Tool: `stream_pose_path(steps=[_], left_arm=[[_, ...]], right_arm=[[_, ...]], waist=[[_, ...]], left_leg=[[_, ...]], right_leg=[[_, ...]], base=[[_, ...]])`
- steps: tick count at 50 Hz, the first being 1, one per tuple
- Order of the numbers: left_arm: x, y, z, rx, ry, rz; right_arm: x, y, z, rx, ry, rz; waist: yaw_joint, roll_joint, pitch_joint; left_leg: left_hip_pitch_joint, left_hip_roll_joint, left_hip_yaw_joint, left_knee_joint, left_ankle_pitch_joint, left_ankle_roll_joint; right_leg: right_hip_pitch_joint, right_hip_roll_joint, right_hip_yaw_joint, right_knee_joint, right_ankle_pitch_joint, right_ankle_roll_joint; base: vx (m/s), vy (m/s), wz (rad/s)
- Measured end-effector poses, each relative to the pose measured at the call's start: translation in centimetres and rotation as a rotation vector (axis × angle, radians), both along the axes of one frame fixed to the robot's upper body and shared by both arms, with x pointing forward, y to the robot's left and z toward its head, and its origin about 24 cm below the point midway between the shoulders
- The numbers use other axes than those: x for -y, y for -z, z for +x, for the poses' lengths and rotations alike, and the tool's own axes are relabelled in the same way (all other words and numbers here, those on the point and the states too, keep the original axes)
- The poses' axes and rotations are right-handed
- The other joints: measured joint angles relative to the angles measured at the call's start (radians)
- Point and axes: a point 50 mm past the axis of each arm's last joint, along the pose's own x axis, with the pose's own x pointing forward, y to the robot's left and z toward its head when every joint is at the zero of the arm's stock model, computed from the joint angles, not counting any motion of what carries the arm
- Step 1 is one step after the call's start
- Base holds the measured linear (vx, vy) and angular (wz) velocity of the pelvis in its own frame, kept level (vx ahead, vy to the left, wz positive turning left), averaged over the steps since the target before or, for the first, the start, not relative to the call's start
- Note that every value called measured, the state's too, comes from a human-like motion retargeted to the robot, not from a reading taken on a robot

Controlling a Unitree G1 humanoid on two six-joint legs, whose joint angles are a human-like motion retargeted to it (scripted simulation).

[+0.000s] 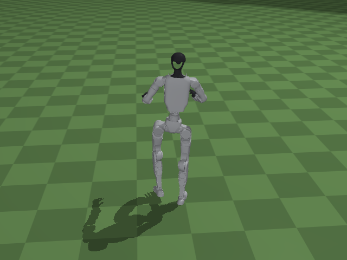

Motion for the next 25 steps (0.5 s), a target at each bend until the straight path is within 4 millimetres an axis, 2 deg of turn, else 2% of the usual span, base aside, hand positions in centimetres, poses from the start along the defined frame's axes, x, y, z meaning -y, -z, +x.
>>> stream_pose_path(steps=[3, 6, 8, 10, 15, 18, 23, 25], left_arm=[[-0.3, -0.4, 0.1, 0.021, -0.011, 0.001], [-0.4, -0.8, 0.3, 0.039, -0.014, 0.009], [-0.5, -1.1, 0.4, 0.05, -0.013, 0.02], [-0.5, -0.9, 0.1, 0.045, -0.01, 0.029], [-1.2, -1.8, 0.6, 0.056, 0.002, 0.079], [-1.5, -1.6, 0.3, 0.04, 0.012, 0.105], [-1.4, -1.1, 0.2, 0.004, 0.045, 0.155], [-1.2, -1.4, 0.6, 0.012, 0.052, 0.164]], right_arm=[[-0.6, -0.5, 0.4, 0.017, -0.031, -0.022], [-1.0, -0.9, 0.7, 0.029, -0.054, -0.04], [-1.0, -1.0, 0.8, 0.033, -0.057, -0.045], [-0.8, -0.4, 0.4, 0.015, -0.05, -0.045], [-0.1, 0.7, -0.3, -0.02, -0.009, -0.012], [0.1, 2.2, -1.3, -0.071, 0.008, 0.018], [0.0, 4.0, -2.9, -0.14, -0.007, 0.065], [0.2, 4.0, -3.1, -0.145, -0.007, 0.072]], waist=[[0.039, 0.018, 0.022], [0.058, 0.045, 0.042], [0.062, 0.054, 0.052], [0.066, 0.049, 0.042], [0.074, 0.027, 0.014], [0.067, 0.015, -0.014], [0.005, 0.025, -0.048], [-0.023, 0.028, -0.053]], left_leg=[[0.022, -0.006, 0.016, -0.336, 0.069, -0.029], [0.047, 0.002, 0.069, -0.618, 0.175, -0.104], [0.052, 0.006, 0.125, -0.722, 0.212, -0.157], [0.05, 0.009, 0.174, -0.738, 0.198, -0.174], [0.078, 0.039, 0.187, -0.649, 0.228, -0.11], [0.115, 0.057, 0.174, -0.582, 0.204, -0.084], [0.177, 0.093, 0.134, -0.478, 0.081, -0.07], [0.191, 0.093, 0.117, -0.458, 0.054, -0.069]], right_leg=[[0.042, 0.028, 0.028, 0.005, -0.024, 0.01], [0.102, 0.062, 0.041, 0.005, -0.049, 0.015], [0.144, 0.072, 0.044, 0.005, -0.062, 0.018], [0.182, 0.068, 0.048, 0.005, -0.067, 0.021], [0.236, 0.067, 0.084, 0.061, -0.033, 0.001], [0.233, 0.059, 0.091, 0.18, 0.05, -0.018], [0.059, 0.041, 0.057, 0.632, 0.269, -0.058], [-0.052, 0.025, 0.047, 0.813, 0.296, -0.074]], base=[[0.52, 0.04, -0.7], [0.56, 0.08, -0.45], [0.6, 0.11, -0.24], [0.64, 0.13, -0.21], [0.7, 0.15, -0.26], [0.74, 0.21, -0.18], [0.66, 0.23, 0.21], [0.56, 0.21, 0.34]])
